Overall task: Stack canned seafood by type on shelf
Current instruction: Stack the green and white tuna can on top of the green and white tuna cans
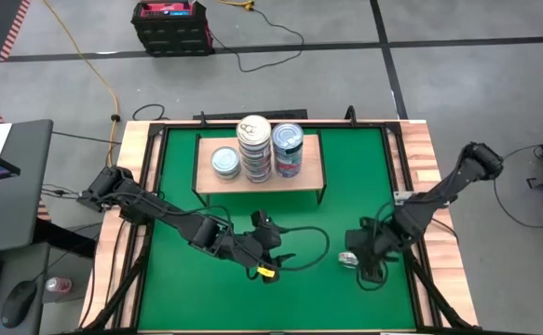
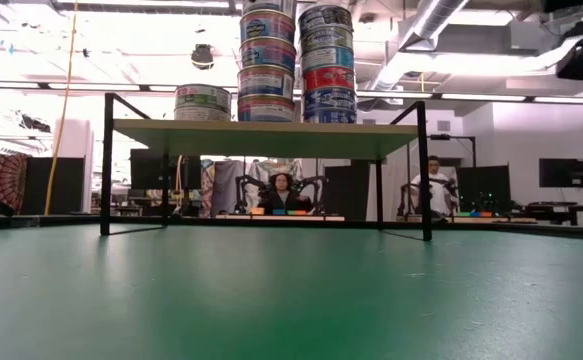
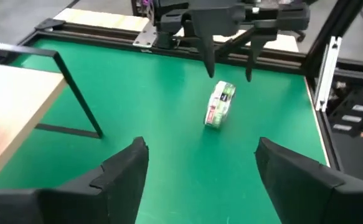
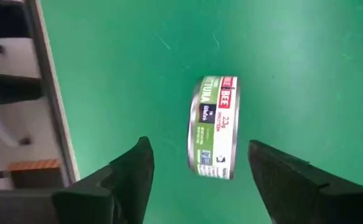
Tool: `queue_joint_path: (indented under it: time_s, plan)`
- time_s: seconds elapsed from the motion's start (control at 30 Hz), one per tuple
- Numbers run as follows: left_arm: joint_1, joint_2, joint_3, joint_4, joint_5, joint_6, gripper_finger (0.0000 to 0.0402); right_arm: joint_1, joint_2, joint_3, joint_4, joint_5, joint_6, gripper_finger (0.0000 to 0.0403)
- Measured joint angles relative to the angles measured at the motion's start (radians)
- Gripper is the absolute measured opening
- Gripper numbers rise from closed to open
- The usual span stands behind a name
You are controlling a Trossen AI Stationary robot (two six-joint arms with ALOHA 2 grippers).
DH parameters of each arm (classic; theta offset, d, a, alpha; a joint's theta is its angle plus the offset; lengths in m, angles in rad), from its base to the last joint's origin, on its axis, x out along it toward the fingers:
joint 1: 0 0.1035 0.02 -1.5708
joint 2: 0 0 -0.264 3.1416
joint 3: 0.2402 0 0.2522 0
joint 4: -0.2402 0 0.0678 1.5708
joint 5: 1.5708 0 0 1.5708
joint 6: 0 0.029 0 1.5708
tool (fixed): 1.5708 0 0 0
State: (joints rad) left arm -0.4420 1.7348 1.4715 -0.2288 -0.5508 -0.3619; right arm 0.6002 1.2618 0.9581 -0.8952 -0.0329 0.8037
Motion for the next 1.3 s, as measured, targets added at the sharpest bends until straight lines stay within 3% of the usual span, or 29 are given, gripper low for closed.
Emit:
queue_joint_path:
  time_s: [0.3, 0.57, 0.7, 0.9, 1.1, 1.3]
  plan:
    - [-0.001, 0.000, 0.000, 0.000, 0.012, 0.053, 0.0297, 0.118, 0.108, 0.000, -0.047, 0.159, 0.037, 0.0286]
    - [0.000, 0.001, 0.000, -0.009, 0.052, 0.046, 0.0304, 0.142, 0.233, 0.000, 0.016, 0.175, -0.016, 0.0282]
    - [0.000, 0.001, 0.000, -0.011, 0.048, 0.098, 0.0305, 0.142, 0.261, 0.000, 0.045, 0.208, -0.023, 0.0253]
    - [-0.003, 0.001, 0.000, -0.009, 0.084, 0.175, 0.0305, 0.141, 0.253, 0.000, 0.134, 0.223, -0.072, 0.0163]
    - [-0.002, 0.001, -0.003, 0.004, 0.137, 0.198, 0.0305, 0.120, 0.218, 0.049, 0.153, 0.238, -0.121, 0.0158]
    - [0.012, 0.001, -0.003, 0.065, 0.140, 0.146, 0.0317, 0.068, 0.212, 0.210, 0.142, 0.389, -0.284, 0.0159]
